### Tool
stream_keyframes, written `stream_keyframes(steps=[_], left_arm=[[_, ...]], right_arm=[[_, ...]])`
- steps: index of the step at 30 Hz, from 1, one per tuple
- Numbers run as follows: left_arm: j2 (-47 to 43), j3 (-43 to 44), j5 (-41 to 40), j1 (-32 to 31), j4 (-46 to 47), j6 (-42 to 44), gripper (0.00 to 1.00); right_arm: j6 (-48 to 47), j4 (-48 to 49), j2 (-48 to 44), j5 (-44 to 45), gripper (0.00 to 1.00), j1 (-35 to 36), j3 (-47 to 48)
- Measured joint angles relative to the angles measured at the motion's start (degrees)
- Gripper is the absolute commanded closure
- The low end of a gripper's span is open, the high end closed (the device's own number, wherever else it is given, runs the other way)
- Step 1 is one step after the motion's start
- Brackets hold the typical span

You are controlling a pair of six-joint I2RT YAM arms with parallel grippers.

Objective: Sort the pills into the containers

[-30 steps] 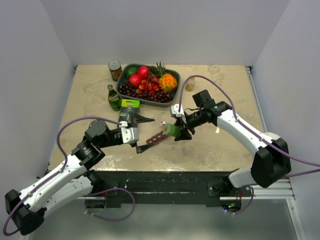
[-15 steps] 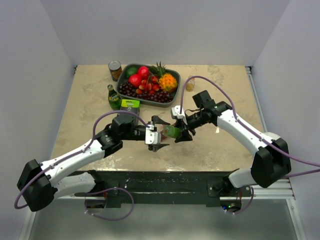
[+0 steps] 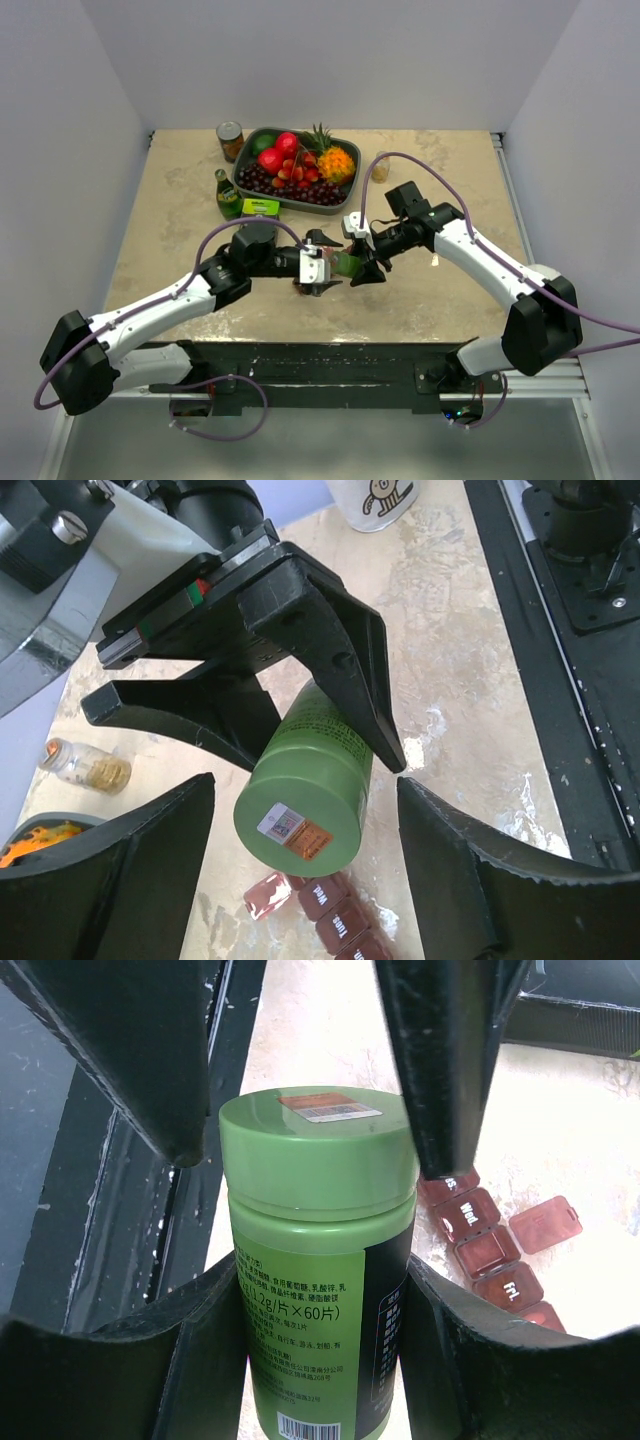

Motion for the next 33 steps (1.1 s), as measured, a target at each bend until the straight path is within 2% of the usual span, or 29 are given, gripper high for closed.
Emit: stream_keyframes(steps=[4, 7, 11, 15, 19, 22, 28, 30, 31, 33], left_arm=[[0.0, 0.0, -1.1, 0.0, -0.2, 0.7, 0.23], [0.0, 0.0, -1.5, 0.0, -0.5, 0.9, 0.31], [0.0, 0.0, -1.6, 0.0, -1.4, 1.0, 0.53], [0.2, 0.0, -1.6, 0.0, -1.5, 1.0, 0.70], [0.4, 0.0, -1.6, 0.0, -1.5, 0.0, 1.00], [1.2, 1.0, -2.1, 0.2, -2.0, -4.7, 1.00], [6.2, 5.9, -2.4, 3.0, -4.2, -30.0, 0.99], [7.6, 7.1, -2.7, 3.5, -5.3, -38.5, 0.87], [8.3, 8.0, -3.1, 3.8, -6.8, -43.3, 0.75], [9.2, 9.2, -4.3, 3.9, -9.4, -50.9, 0.59]], right_arm=[[0.0, 0.0, 0.0, 0.0, 1.00, 0.0, 0.0], [0.0, 0.0, 0.0, 0.0, 1.00, 0.0, 0.0], [0.0, 0.0, 0.0, 0.0, 1.00, 0.0, 0.0], [0.0, -0.4, 0.0, 0.1, 1.00, 0.0, 0.0], [0.0, -0.6, 0.0, 0.2, 1.00, 0.0, 0.0], [0.4, -0.8, 0.0, 0.4, 1.00, 0.0, 0.0], [3.4, -0.4, 0.0, 2.1, 1.00, -0.4, 0.0], [4.6, -0.8, 0.0, 3.0, 1.00, -0.4, -0.1], [4.9, -1.0, 0.0, 3.3, 1.00, -0.4, -0.2], [5.3, -1.3, 0.0, 3.3, 1.00, -0.4, -0.6]])
